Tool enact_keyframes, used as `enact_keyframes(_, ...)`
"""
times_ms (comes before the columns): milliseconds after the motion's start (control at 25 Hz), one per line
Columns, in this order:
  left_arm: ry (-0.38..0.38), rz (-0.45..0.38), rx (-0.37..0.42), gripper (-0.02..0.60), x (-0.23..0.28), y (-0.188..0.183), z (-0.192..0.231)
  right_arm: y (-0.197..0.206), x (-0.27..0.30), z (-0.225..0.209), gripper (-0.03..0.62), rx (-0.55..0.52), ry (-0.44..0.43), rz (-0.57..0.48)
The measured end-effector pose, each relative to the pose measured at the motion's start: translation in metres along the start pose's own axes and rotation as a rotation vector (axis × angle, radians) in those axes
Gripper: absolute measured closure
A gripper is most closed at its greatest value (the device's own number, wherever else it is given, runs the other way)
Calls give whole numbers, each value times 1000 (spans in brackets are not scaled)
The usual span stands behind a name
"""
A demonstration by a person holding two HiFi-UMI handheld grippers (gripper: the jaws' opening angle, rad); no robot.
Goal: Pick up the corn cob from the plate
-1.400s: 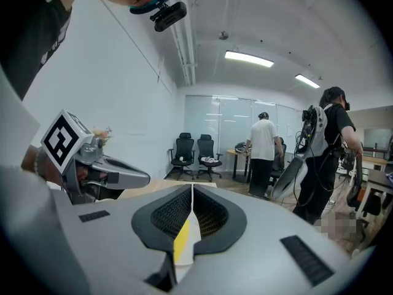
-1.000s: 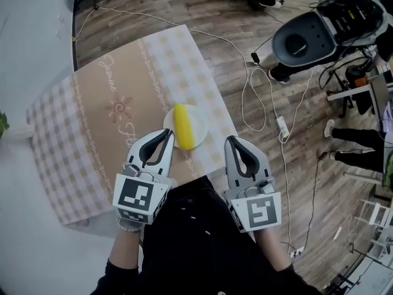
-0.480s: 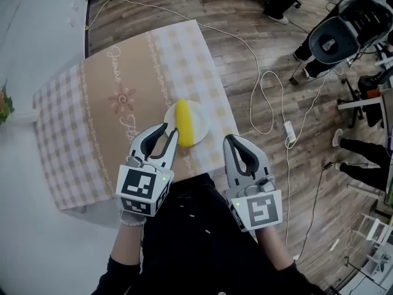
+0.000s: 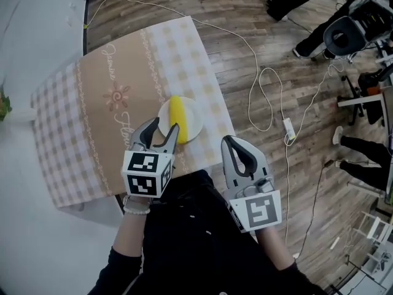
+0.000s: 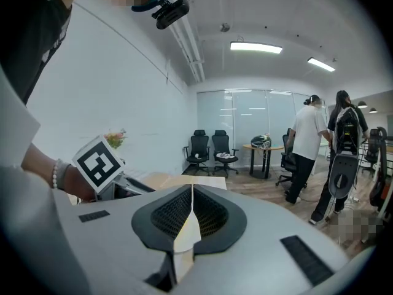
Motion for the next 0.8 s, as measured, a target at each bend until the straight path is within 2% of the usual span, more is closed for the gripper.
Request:
enact_keyframes(120,-48,24,-3,380,8,6,2,2,-4,-1,550,2,-1,-1)
enact_keyframes(520,-78,101,-21,328,42,29,-2,6,-11,-2,549,7,-19,18)
enact_keyframes(800,-109,175,-49,321,63,49,-2,15,-19,-13,549,19,-5,62)
Point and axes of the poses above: the fingertips, and each gripper's own axes: x forward along the fingers, z to its left, y out of its underside, the point moved 5 cm from there along -x, backward along the fingers, and after that the axes turned 15 degrees about -z, right-handed, at the moved point
